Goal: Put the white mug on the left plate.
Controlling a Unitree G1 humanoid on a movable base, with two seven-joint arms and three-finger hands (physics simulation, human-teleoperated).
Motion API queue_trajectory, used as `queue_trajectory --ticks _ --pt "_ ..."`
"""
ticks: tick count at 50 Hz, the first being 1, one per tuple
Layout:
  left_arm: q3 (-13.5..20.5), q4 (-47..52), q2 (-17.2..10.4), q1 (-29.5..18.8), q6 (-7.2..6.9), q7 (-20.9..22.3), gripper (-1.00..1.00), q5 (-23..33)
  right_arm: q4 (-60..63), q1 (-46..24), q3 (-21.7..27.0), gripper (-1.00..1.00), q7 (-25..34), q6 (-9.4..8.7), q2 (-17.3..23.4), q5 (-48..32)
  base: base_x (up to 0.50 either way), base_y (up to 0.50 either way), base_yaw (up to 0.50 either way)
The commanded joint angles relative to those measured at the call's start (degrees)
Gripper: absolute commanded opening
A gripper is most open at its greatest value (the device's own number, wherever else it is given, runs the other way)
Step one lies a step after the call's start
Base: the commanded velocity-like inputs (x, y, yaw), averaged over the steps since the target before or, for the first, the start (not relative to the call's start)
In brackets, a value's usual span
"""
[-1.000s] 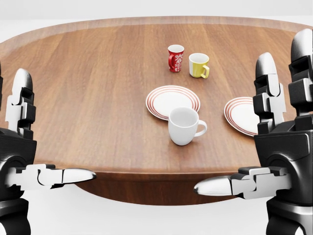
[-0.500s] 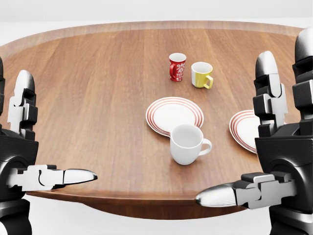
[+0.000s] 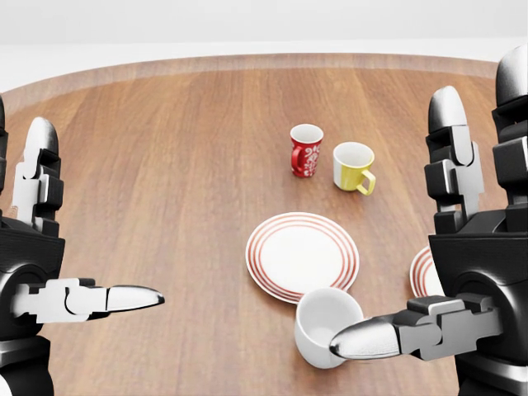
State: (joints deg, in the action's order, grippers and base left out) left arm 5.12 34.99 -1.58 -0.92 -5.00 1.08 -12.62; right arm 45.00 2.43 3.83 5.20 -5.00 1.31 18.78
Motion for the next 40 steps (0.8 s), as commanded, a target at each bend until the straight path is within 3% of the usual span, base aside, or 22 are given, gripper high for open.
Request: queue_trajectory --ticks 1,29,30,40 --pt "-0.1 0.1 0.0 0.1 0.0 0.0 1.0 0.0 -0.1 0.1 -0.1 1.0 0.4 0.0 0.0 -0.1 0.5 0.0 0.0" --pt "-0.2 0.4 0.0 0.3 0.0 0.3 1.0 0.1 0.2 0.7 -1.1 1.0 1.0 0.0 -0.1 -1.0 0.5 -0.01 0.0" --pt "-0.5 0.3 0.1 0.5 0.0 0.4 1.0 0.4 2.2 3.8 -10.1 1.0 -0.8 0.0 -1.1 -4.6 0.02 0.0 0.0" --pt "-0.6 0.4 0.2 0.6 0.0 0.4 1.0 0.5 2.4 4.3 -11.9 1.0 -1.7 0.0 -0.6 -5.1 0.0 0.0 0.0"
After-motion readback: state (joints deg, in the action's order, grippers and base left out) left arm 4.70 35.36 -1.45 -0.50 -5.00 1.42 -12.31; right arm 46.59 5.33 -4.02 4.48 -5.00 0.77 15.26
